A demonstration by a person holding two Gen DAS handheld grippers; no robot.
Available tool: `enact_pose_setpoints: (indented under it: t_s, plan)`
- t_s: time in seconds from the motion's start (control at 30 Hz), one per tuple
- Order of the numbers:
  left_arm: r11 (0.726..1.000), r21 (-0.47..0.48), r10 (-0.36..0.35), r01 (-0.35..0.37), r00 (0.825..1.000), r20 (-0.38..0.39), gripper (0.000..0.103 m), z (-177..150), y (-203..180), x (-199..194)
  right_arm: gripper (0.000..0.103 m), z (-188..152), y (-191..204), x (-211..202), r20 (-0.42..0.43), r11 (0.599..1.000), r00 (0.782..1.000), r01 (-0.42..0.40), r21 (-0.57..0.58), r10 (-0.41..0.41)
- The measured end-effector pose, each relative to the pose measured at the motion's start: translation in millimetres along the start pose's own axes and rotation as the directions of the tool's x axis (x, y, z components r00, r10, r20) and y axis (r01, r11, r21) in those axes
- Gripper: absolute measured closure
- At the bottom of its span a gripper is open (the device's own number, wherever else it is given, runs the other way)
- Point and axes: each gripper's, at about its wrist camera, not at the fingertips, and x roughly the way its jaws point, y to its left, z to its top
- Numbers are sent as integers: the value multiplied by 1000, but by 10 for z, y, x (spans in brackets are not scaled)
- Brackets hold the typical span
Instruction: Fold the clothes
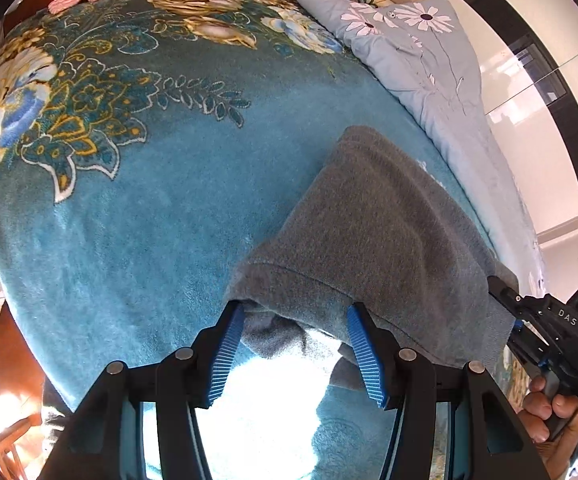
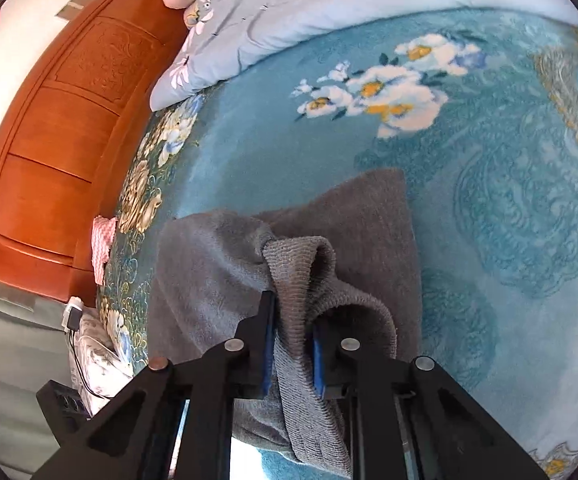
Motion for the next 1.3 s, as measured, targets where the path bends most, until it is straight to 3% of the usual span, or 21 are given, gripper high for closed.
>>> enact_pose_setpoints:
  t_s: [0.2, 0.43, 0.63, 0.83, 0.9, 0.93, 0.97, 1.03, 1.23, 1.3]
  plan:
    - [999, -13, -34, 34, 999, 24, 43, 121, -30, -36, 89, 247, 259, -372, 83, 988, 997, 15, -157, -2]
    - [999, -30, 13, -14, 999, -30, 37, 85, 90, 219, 88, 229, -287, 19, -46, 999, 998, 41, 6, -40]
    - [998, -55, 21, -25, 998, -59, 36, 4, 231, 325, 84, 117, -415, 63, -46, 997, 998, 45, 55, -42]
    - [995, 28, -96, 98, 994, -49, 37, 93, 153, 50, 79, 30, -284, -204, -17, 997, 999, 51, -51, -52]
    - [991, 51, -126, 127, 992, -29, 26, 160, 135, -21, 66, -33, -327, -314, 2, 997, 1000, 31, -67, -31]
    - [988, 66, -140, 141, 990, -26, 18, 203, 118, -16, 48, -72, -386, -356, 9, 998, 1000, 8, -59, -7]
    - [985, 83, -151, 154, 988, -34, 12, 250, 93, 18, 38, -110, -444, -398, 15, 999, 1000, -16, -51, 16]
    - [977, 116, -174, 179, 983, -52, 5, 345, 42, 86, 29, -175, -604, -371, 8, 998, 998, -68, 15, 68]
    - [956, 94, -257, 280, 945, -200, 4, 601, 28, 576, 27, -292, -819, -190, 11, 974, 981, -194, 121, 194]
    - [949, 133, -254, 287, 942, -220, 4, 622, 0, 690, 27, -285, -827, -89, 7, 965, 975, -222, 144, 223]
